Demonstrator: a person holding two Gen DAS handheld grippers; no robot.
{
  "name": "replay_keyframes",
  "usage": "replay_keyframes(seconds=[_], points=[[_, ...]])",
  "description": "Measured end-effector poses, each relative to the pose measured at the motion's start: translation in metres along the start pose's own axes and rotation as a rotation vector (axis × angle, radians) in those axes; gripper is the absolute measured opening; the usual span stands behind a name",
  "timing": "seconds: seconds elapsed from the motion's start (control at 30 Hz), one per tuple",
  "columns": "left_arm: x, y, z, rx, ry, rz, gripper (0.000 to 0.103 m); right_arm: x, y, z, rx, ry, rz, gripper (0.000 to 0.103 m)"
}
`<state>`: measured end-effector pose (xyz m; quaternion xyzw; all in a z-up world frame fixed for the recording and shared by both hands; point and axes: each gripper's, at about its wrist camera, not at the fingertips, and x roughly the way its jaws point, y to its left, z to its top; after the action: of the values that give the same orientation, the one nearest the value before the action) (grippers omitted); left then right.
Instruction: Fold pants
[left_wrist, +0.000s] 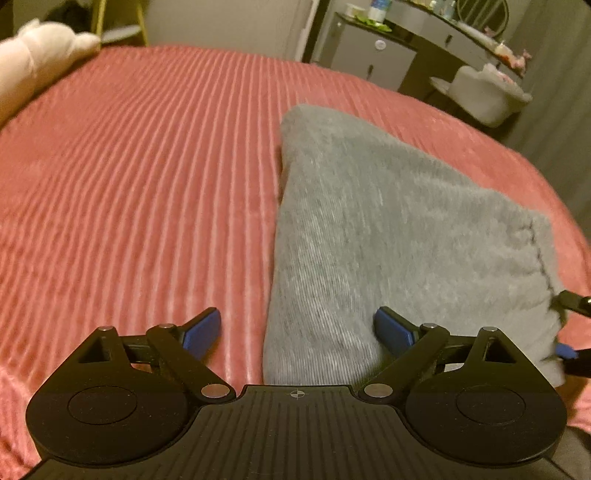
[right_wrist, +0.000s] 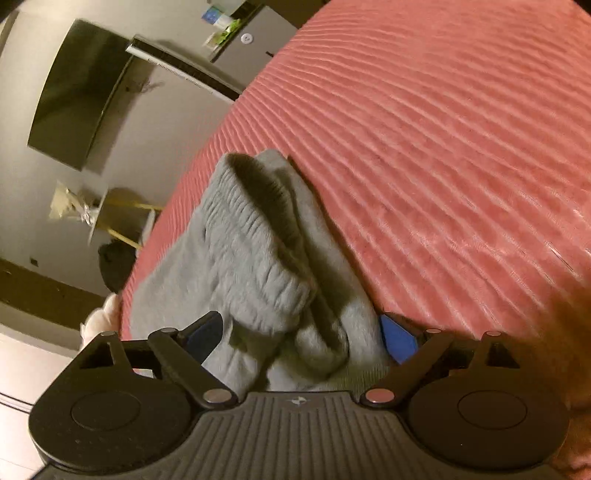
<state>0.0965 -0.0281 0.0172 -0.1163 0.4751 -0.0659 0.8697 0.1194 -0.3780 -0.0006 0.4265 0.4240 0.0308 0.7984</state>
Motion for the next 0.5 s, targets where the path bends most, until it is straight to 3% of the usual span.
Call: replay_keyframes(seconds=[0.13,0.23,0.43,0.47,0.5], points=[[0.022,0.017,0.015,-0.070,0.122,-0.192,0.095,0.008,-0.005,0.016,-0.040,0.038,0.076,0.094],[0.033,0.019,0.023,-0.090,0.121,-0.259,0.094,0.023,-0.010,0.028,-0.059,0.131,0.131,0.096],[0.065,0.003,0.043,-0.053,0.137,-0.269,0.095,0.052,-0.004,0.048,-0.113,0.203,0.210,0.097],[0.068,-0.002,0.046,-0.027,0.129,-0.262,0.094,0.053,-0.004,0.049,-0.115,0.199,0.220,0.094],[0.069,-0.007,0.047,-0.008,0.118,-0.242,0.089,0.056,-0.003,0.051,-0.118,0.193,0.216,0.084]])
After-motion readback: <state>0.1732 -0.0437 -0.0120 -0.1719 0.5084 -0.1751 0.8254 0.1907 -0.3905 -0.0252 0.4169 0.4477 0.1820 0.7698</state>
